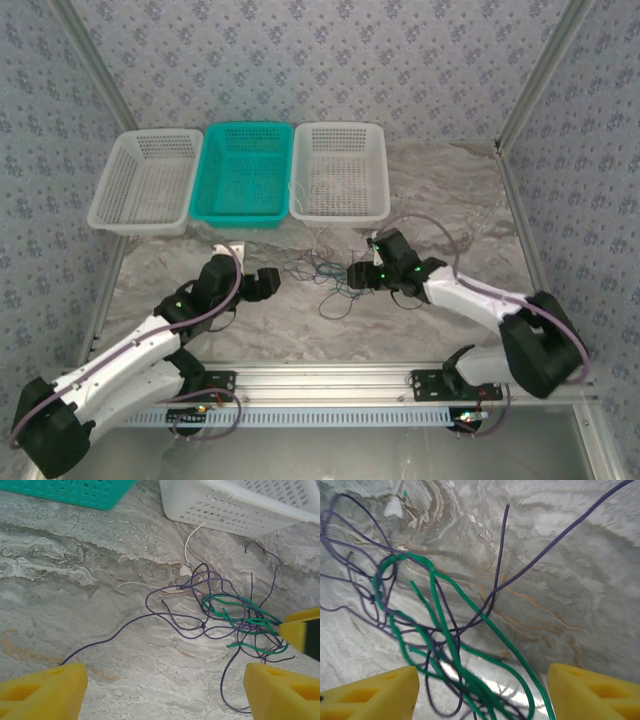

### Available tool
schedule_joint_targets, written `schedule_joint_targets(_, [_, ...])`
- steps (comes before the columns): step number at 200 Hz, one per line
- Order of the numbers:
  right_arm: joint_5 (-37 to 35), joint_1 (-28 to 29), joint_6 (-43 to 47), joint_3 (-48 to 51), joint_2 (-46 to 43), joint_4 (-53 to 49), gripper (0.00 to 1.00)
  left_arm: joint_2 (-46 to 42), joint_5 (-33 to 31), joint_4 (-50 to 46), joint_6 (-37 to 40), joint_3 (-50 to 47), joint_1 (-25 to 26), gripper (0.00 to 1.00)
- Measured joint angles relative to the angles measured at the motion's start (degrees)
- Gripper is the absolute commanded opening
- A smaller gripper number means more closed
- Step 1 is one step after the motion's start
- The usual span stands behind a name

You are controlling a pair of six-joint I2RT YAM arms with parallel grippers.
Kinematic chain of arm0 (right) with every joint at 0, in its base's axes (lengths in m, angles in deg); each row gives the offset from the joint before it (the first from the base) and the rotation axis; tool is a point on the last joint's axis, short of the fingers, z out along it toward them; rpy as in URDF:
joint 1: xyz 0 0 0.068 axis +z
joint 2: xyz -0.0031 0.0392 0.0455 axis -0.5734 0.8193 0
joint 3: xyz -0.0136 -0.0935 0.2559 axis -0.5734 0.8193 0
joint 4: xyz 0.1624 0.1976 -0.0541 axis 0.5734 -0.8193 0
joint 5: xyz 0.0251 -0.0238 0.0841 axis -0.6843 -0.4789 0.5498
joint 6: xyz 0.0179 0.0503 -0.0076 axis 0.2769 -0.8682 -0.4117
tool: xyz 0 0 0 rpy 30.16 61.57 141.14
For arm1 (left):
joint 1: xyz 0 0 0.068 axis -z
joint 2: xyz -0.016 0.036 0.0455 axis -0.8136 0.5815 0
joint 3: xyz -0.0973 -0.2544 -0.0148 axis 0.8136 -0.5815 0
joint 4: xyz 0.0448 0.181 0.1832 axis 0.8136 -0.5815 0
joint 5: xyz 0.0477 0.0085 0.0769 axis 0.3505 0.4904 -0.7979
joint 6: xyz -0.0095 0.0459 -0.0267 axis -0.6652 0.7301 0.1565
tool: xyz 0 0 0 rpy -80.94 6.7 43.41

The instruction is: Untangle the cables

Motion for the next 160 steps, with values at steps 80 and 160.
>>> schedule_joint_targets(80, [1.0, 4.8, 2.5, -0.5, 4.6, 4.6, 0.0, -5.0, -0.4, -1.9, -3.2, 0.0, 0.0, 0.82])
schedule_joint_targets(160, [12.5, 5.3, 0.4, 1.1, -4.9, 7.3, 0.0, -1.1, 10.6, 16.0, -25.4, -8.9, -7.7, 0.81])
